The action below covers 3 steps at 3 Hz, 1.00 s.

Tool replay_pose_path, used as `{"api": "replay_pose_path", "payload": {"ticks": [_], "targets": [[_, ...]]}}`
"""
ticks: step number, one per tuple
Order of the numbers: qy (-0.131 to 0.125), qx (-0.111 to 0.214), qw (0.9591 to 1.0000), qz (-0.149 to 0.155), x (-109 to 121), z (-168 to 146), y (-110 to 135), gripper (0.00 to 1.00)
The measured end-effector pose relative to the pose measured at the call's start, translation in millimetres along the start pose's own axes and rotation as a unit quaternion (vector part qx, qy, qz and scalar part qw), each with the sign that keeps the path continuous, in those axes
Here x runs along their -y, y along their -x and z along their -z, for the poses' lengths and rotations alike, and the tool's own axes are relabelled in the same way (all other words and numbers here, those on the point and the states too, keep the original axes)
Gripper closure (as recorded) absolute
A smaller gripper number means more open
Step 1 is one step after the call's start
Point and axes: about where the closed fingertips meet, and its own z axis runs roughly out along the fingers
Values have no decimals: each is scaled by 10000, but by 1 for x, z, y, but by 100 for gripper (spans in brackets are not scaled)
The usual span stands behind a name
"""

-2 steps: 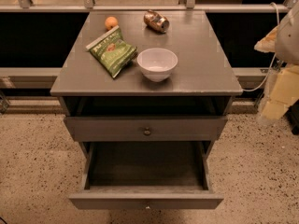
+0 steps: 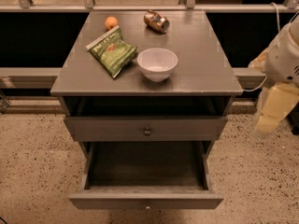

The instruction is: Close middle drawer

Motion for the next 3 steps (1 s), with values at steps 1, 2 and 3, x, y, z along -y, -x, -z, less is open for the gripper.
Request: {"api": "replay_pose_path", "payload": {"ticks": [1,2,3], "targets": [[425,261,9987,132,-25,-48,-4,0],[778,1048,9914,100,-67,-111,-31,0],[786,1185,9894,307,-79,-115,-43,0]]}}
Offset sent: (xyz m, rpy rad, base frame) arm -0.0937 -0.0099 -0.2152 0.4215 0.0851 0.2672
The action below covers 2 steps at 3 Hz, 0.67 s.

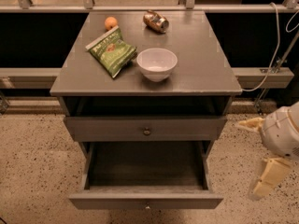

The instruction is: Close middle drawer

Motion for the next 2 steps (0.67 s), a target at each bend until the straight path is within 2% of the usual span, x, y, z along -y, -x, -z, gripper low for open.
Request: {"api": "replay_pose_path", "payload": {"ticks": [1,2], "targets": [[104,927,9948,406,1,-49,15,0],[-242,2158,9751,444,-12,-102,39,0]]}}
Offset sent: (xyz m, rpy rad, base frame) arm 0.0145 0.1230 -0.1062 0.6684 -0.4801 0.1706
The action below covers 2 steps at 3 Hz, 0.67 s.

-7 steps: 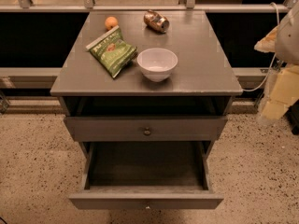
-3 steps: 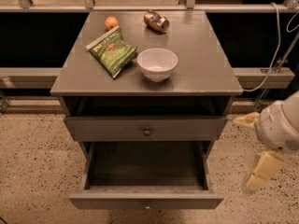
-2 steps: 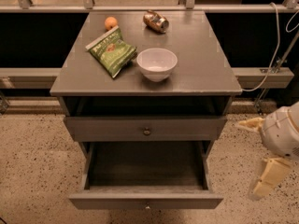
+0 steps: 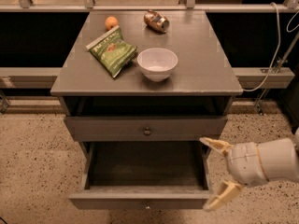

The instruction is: Close middle drawer

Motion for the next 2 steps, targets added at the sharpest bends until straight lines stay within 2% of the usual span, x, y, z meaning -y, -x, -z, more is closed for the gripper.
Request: {"api": "replay_pose_path", "payload": {"ticks": [1,2], "targets": [[-267,908,9938,581,7,-34,0,0],[-260,850,9934,718,7,-34,-1,0]]}}
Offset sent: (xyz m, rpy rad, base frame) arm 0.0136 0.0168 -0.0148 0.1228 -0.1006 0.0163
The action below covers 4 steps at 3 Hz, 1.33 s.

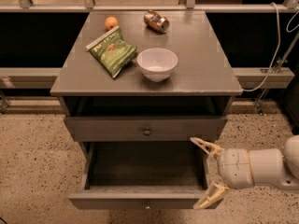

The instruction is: Close middle drawer

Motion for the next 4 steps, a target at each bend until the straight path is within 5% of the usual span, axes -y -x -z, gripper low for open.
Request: {"api": "replay_pose_path", "payload": {"ticks": [1,3,4], "targets": [[108,-404,9983,-408,-20,-34,-51,0],[-142,-858,9940,-663,-43,-74,-119,0],[-203,-830,9936,-736,-52,-89,-136,15]]}}
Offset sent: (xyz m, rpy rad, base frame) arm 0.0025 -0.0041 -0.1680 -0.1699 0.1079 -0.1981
